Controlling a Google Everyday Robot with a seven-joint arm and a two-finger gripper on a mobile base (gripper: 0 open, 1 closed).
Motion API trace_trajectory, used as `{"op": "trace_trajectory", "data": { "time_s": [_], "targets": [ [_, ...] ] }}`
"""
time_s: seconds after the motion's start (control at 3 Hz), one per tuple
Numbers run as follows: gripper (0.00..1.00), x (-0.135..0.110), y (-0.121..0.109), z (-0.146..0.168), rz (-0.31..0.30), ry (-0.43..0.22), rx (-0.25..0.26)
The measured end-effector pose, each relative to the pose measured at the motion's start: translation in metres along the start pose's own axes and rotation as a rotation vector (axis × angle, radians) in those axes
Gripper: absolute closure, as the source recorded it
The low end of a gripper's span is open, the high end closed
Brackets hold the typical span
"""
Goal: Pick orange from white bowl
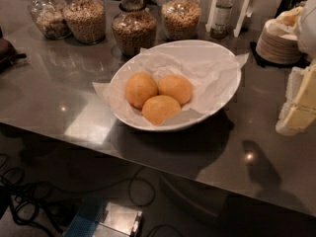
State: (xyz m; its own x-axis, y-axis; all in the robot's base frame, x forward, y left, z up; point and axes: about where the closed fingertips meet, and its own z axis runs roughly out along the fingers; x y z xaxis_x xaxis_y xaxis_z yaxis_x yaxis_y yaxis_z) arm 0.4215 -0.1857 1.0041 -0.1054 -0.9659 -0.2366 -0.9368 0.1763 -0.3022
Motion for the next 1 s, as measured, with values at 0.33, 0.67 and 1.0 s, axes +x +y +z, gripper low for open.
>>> {"op": "trace_trajectory", "data": {
  "time_s": [0.33,0.67,1.0],
  "targets": [
    [0.00,-0.061,0.018,-0.044,-0.155,-0.049,0.057],
    [0.00,-0.102,0.023,-0.061,-0.244,-0.079,0.063],
    [0.00,-0.102,0.023,-0.061,-0.244,-0.079,0.063]
  ]
}}
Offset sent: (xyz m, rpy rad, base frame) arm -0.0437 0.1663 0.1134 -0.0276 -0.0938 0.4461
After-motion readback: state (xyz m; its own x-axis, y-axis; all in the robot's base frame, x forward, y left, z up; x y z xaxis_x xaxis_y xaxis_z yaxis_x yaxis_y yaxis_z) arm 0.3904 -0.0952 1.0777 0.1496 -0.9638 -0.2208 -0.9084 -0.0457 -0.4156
